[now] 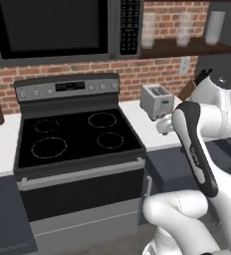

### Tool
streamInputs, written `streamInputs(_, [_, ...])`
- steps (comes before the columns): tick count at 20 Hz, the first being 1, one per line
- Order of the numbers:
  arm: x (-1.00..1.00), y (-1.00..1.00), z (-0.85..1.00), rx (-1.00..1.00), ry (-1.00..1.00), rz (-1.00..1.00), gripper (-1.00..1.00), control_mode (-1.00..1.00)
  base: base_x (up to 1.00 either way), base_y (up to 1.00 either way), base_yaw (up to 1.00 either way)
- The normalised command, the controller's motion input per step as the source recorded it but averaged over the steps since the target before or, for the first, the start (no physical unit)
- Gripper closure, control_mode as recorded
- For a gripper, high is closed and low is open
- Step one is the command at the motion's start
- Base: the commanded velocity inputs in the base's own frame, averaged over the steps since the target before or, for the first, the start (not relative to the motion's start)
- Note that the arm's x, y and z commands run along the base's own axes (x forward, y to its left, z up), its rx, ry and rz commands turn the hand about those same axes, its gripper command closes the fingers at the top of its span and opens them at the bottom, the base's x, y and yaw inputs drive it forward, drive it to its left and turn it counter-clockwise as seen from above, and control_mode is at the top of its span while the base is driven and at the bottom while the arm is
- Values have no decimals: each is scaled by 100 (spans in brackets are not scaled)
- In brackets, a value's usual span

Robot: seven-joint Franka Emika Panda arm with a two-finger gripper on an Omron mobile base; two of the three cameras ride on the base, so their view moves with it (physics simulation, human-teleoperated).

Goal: Pick the ladle from the drawer and place it on the counter.

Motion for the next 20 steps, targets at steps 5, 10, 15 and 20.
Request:
streamInputs(5, [0,0,0,0,0,0,-100,100,-1,67,-38])
streamInputs(10, [0,0,0,0,0,0,-100,100,2,31,-35])
streamInputs(15, [2,-8,-1,0,1,-4,-100,-100,5,3,-17])
streamInputs(20, [15,-82,-6,0,9,-24,-100,-100,0,0,0])
